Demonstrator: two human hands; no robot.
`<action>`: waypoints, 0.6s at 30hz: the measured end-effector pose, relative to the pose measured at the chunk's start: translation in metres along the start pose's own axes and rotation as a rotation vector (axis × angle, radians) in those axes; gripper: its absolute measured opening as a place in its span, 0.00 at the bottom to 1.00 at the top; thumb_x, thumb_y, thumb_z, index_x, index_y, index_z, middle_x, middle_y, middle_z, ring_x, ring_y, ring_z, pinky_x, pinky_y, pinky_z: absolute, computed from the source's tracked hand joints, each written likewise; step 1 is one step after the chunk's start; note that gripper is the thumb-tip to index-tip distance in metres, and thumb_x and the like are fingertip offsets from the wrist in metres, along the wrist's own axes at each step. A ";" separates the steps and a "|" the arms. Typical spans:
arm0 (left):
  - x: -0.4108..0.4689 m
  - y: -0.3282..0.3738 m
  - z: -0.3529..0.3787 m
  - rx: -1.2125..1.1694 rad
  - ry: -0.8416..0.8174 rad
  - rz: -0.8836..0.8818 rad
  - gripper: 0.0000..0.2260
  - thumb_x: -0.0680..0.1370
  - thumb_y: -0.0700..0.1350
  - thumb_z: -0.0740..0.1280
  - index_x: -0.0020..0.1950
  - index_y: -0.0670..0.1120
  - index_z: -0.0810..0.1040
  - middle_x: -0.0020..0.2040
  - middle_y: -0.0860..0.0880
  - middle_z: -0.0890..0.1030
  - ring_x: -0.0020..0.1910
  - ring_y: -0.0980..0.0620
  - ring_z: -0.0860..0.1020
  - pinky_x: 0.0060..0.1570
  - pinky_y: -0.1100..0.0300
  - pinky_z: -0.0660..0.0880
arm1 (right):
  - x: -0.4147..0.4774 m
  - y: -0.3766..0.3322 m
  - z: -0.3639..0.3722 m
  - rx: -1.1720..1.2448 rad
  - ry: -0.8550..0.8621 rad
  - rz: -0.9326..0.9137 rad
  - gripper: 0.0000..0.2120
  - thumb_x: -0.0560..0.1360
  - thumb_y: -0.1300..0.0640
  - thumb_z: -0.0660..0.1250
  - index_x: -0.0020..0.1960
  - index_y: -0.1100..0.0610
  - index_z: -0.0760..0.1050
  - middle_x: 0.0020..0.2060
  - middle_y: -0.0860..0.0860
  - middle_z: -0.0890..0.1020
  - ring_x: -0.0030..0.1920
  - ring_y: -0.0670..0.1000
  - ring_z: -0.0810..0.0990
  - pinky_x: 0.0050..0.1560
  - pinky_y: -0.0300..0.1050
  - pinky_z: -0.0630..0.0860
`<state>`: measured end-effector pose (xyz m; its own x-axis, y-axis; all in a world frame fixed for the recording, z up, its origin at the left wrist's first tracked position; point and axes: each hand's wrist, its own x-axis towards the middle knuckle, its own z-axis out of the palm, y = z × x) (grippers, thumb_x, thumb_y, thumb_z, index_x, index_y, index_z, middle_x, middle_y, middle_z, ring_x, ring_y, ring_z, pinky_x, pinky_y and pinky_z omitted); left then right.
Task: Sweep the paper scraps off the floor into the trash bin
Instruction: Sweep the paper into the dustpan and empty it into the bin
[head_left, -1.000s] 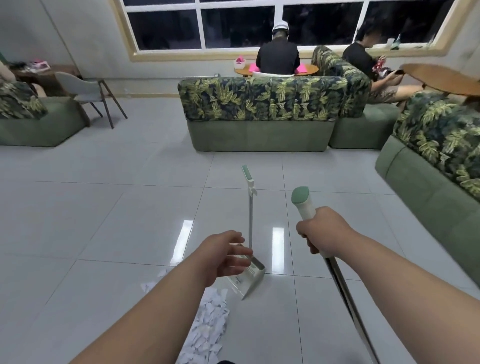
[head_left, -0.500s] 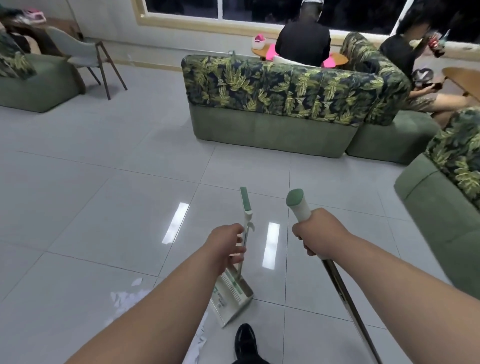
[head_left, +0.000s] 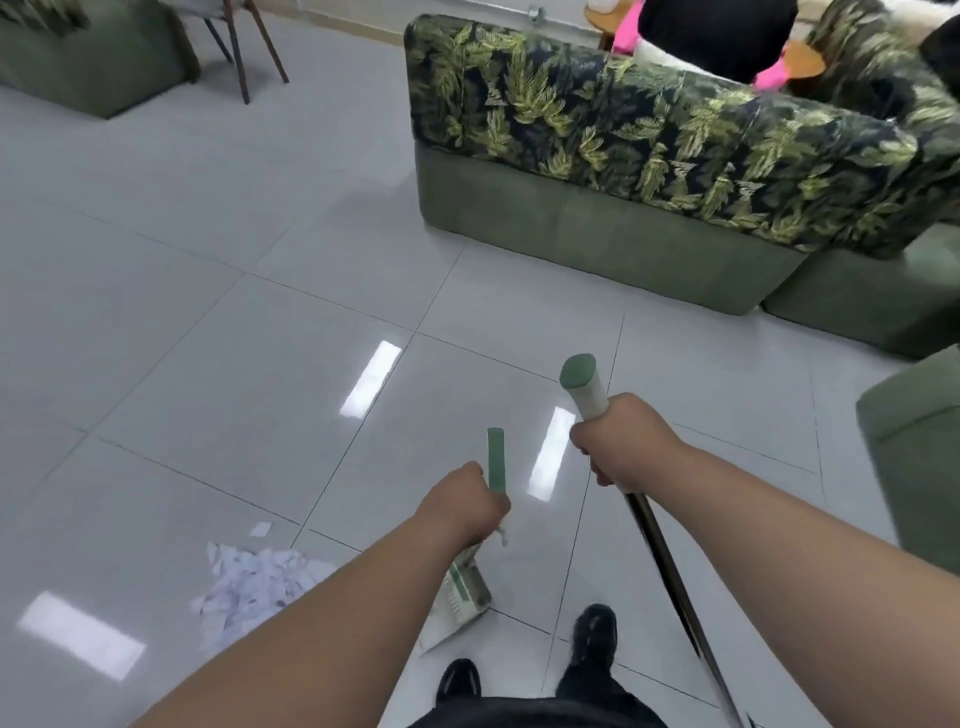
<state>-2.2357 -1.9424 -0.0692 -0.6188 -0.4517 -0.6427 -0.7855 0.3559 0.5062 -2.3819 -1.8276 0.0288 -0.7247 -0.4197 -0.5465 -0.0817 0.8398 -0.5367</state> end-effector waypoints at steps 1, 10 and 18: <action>0.007 0.002 0.003 0.022 0.011 -0.007 0.17 0.79 0.51 0.66 0.64 0.45 0.72 0.51 0.50 0.76 0.49 0.48 0.76 0.45 0.56 0.72 | 0.011 -0.006 0.000 -0.014 -0.019 -0.016 0.03 0.70 0.61 0.64 0.38 0.60 0.71 0.27 0.54 0.75 0.25 0.56 0.76 0.33 0.43 0.68; 0.045 0.014 0.051 -0.040 0.175 -0.194 0.07 0.80 0.41 0.62 0.53 0.45 0.64 0.47 0.45 0.79 0.41 0.45 0.74 0.32 0.55 0.65 | 0.107 -0.037 0.003 -0.194 -0.260 -0.186 0.03 0.72 0.62 0.64 0.41 0.61 0.70 0.27 0.54 0.73 0.26 0.55 0.73 0.25 0.37 0.67; 0.054 0.039 0.063 0.053 0.242 -0.241 0.11 0.79 0.41 0.62 0.60 0.45 0.68 0.50 0.44 0.81 0.39 0.44 0.73 0.37 0.53 0.68 | 0.164 -0.034 0.006 -0.508 -0.514 -0.410 0.08 0.71 0.57 0.67 0.38 0.58 0.69 0.32 0.54 0.75 0.31 0.56 0.75 0.34 0.46 0.72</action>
<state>-2.3001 -1.9019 -0.1204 -0.4022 -0.7065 -0.5823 -0.9121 0.2539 0.3218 -2.4934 -1.9270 -0.0466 -0.1772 -0.7278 -0.6625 -0.6596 0.5874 -0.4689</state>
